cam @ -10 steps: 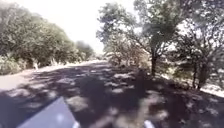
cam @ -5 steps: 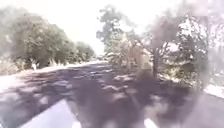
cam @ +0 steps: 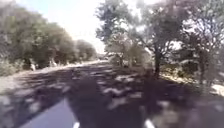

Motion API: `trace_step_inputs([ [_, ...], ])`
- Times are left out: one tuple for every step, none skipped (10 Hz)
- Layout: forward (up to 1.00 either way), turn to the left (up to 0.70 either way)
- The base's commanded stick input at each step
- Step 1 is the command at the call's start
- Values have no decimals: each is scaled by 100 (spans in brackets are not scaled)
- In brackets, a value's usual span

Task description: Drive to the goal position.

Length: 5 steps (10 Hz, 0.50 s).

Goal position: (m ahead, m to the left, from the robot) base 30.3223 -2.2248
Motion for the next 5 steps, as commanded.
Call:
trace_step_inputs([
  [50,0],
  [50,0],
  [50,0],
  [50,0],
  [50,0],
])
